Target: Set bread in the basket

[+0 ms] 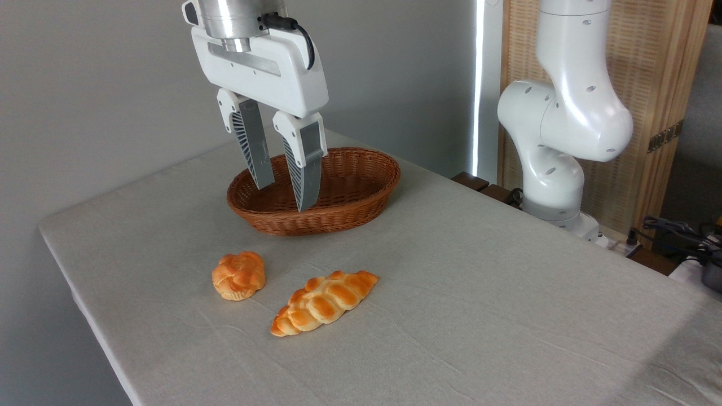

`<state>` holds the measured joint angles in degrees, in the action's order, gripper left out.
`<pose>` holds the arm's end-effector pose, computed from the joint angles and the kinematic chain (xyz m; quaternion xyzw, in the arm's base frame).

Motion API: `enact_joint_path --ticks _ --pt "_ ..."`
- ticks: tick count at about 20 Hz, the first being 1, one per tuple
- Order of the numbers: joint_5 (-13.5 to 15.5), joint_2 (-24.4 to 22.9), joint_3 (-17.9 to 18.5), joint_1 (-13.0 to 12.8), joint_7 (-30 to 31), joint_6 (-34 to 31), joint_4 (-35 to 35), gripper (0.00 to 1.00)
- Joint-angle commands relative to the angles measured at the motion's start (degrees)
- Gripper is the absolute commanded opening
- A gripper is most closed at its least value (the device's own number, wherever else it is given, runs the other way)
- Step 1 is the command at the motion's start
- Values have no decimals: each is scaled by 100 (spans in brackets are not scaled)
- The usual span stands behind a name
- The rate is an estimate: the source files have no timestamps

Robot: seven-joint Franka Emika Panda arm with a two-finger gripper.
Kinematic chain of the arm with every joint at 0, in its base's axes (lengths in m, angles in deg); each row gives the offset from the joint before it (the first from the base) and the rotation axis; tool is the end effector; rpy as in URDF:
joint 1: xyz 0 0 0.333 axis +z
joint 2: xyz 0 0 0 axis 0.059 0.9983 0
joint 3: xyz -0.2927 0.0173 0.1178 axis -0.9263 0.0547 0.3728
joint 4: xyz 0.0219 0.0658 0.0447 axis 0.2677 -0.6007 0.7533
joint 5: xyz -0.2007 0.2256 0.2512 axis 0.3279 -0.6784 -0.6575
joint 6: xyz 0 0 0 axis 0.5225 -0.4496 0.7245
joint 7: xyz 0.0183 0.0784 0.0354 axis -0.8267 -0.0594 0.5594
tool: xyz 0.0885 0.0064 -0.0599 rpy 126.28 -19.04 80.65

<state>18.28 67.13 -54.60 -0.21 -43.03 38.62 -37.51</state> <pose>0.5508 -0.0398 0.6233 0.9365 -0.3503 0.0129 0.0067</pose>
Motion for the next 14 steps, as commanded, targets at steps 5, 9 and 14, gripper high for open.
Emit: enact_joint_path --ticks 5,9,14 --pt "-55 -105 50 -19 -66 -106 -91 100" --pt "-55 -105 50 -19 -66 -97 -91 100" --pt "-46 -113 -12 -28 -40 -97 -179 100"
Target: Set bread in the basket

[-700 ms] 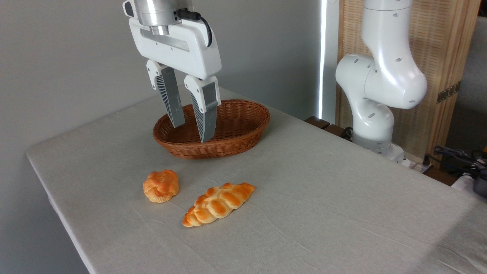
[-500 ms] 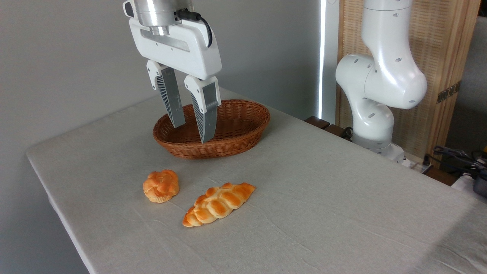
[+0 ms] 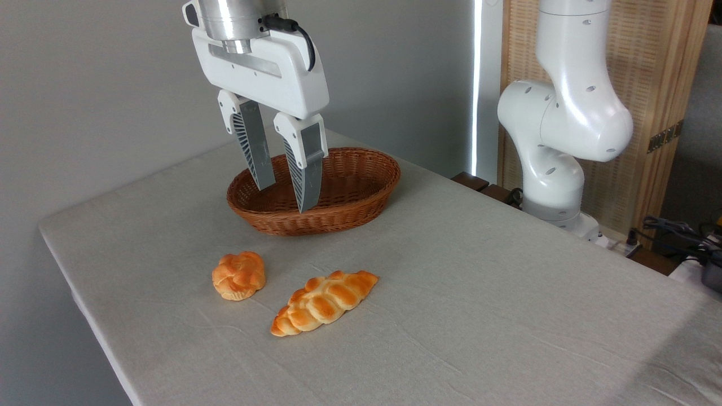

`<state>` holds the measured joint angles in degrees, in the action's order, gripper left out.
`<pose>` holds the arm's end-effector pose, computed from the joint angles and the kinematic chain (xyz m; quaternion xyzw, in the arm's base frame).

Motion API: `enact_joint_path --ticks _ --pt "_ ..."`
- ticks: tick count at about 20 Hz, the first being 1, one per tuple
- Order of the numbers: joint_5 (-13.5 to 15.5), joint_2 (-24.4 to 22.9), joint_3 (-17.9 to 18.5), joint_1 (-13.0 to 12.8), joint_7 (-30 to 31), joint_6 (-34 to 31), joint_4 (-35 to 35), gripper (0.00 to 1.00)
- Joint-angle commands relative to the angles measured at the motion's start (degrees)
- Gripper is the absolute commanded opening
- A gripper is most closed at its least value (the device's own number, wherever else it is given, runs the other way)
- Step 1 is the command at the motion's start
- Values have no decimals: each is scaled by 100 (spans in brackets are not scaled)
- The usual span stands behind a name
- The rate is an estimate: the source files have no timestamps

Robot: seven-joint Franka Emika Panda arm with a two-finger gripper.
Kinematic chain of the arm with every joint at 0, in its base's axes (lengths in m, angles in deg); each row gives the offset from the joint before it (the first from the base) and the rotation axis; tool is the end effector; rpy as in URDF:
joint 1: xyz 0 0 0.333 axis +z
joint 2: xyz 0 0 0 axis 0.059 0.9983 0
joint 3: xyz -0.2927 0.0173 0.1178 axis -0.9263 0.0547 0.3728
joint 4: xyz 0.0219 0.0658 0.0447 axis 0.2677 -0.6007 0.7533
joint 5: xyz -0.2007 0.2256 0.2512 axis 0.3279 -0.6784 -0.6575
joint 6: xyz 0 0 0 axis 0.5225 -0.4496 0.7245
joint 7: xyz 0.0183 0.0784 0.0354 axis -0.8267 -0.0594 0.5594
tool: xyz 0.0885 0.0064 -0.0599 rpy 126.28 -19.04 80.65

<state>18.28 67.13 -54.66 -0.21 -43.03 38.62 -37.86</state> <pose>0.5506 -0.0404 0.6204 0.9364 -0.3508 0.0100 0.0076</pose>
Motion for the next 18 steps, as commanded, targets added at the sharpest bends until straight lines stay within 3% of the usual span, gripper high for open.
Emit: enact_joint_path --ticks 1,5,11,14,18 --pt "-37 -105 -15 -27 -40 -97 -144 100" --pt "42 -87 -225 -36 -75 183 -232 100" --pt "33 62 -946 -62 -101 1492 -960 100" --pt "-2 387 -1008 -325 -110 2108 -1146 100" --pt "-28 800 -1017 -352 -110 2381 -1172 100"
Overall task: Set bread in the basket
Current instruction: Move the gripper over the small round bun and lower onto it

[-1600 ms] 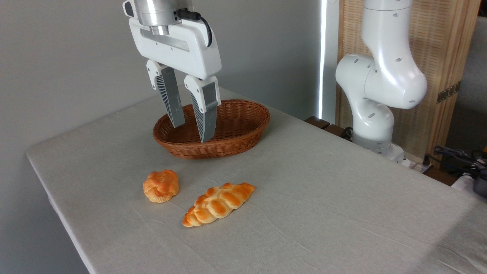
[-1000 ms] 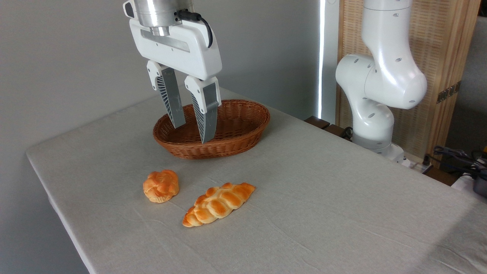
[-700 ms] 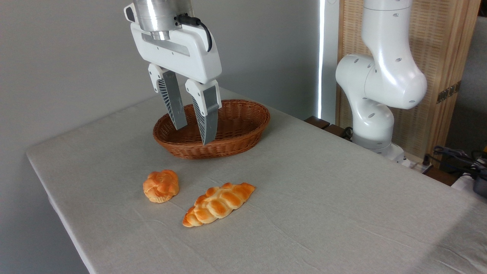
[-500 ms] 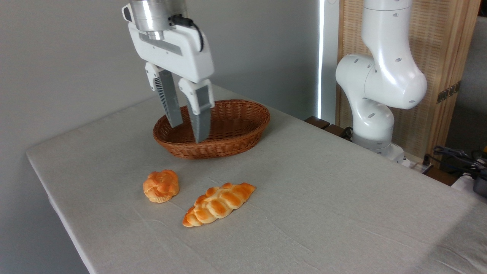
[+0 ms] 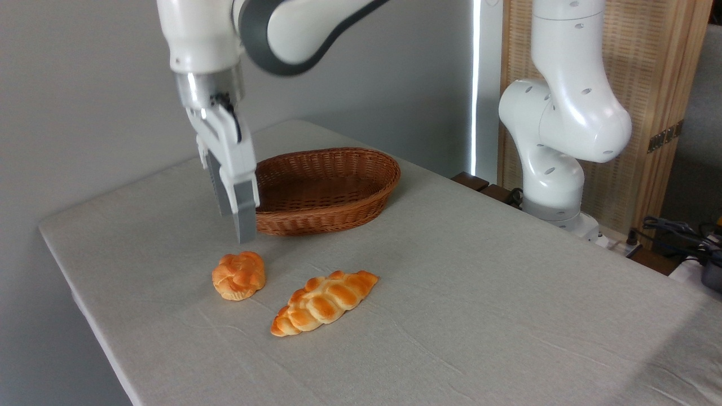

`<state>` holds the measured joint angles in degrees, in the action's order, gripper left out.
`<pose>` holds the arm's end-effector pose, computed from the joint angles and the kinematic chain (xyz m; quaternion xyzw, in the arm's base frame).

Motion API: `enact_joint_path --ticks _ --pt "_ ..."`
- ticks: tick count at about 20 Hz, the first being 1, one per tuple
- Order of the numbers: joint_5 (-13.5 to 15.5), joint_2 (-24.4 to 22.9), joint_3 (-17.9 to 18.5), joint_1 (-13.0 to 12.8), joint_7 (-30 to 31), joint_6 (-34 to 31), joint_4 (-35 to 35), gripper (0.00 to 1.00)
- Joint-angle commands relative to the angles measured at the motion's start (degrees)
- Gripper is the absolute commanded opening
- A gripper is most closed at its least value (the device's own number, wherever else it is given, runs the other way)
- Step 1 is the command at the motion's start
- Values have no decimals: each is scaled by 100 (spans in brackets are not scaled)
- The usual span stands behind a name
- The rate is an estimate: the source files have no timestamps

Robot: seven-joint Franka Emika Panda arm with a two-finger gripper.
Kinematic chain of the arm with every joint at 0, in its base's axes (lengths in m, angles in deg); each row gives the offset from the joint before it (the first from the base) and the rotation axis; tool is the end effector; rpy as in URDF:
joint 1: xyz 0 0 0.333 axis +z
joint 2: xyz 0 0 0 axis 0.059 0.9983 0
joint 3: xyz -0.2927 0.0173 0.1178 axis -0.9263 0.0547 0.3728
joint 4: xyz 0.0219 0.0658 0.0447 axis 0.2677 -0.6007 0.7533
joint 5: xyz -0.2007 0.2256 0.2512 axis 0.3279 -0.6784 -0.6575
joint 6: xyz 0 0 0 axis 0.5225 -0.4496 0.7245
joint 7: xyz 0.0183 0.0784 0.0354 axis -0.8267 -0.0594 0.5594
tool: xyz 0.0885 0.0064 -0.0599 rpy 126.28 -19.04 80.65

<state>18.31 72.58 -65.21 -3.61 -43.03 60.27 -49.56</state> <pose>0.5664 -0.1816 0.5028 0.8877 -0.4578 0.0495 0.0090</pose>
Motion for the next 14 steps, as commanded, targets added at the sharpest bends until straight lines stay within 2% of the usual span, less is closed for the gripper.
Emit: enact_joint_path --ticks 1,4,8,12,13,14 --pt "-31 360 39 -13 -110 217 -20 100" --pt "-31 554 -66 -13 -110 295 -20 100" --pt "-22 809 -163 -13 -110 761 -20 100" --pt "-48 932 -163 -13 -189 832 -29 100" --pt "-49 959 -163 -13 -259 832 -29 98" --pt "-49 959 -163 -13 -321 832 -29 86"
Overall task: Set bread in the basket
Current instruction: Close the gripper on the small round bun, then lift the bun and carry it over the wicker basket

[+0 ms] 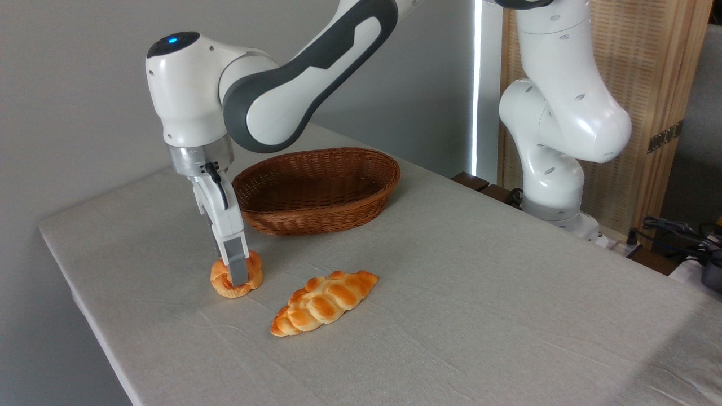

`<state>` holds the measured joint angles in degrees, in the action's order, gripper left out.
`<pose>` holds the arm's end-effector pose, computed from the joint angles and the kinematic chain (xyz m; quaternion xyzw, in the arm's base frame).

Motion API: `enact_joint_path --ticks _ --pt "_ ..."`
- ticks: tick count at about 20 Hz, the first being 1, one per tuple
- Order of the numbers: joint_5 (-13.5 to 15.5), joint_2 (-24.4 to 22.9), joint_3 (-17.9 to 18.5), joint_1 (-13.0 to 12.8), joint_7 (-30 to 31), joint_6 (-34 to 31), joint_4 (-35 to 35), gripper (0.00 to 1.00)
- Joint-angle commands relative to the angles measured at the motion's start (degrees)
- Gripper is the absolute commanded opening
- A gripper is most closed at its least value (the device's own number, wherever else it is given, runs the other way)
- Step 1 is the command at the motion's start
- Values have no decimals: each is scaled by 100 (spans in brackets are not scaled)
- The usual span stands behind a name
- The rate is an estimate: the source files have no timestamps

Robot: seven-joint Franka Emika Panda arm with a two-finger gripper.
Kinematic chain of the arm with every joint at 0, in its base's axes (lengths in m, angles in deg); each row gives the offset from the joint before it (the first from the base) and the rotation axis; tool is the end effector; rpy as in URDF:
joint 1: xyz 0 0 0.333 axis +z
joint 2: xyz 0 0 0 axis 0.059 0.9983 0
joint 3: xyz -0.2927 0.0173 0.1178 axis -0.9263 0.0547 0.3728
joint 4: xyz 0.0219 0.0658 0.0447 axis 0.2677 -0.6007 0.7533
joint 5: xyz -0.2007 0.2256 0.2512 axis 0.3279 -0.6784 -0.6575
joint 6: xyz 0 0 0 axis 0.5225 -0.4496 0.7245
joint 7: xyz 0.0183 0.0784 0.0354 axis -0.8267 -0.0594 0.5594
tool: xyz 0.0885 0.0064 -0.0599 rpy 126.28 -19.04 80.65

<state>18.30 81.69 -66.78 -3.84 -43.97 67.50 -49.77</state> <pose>0.5922 -0.2048 0.4183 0.8787 -0.4751 0.0362 0.0290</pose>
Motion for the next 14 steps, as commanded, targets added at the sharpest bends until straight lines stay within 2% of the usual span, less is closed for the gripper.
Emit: enact_joint_path --ticks 1,4,5,7,9,11,14 --pt "-48 49 -6 10 -244 109 -8 72" --pt "-48 49 -6 10 -323 100 -8 34" --pt "-39 40 -6 10 -367 100 -8 25" --pt "-39 31 -15 10 -394 83 -8 21" --pt "-39 31 -15 19 -394 91 -8 5" --pt "-39 31 -32 10 -498 109 9 4" --pt "4 22 -120 19 -964 109 18 1"
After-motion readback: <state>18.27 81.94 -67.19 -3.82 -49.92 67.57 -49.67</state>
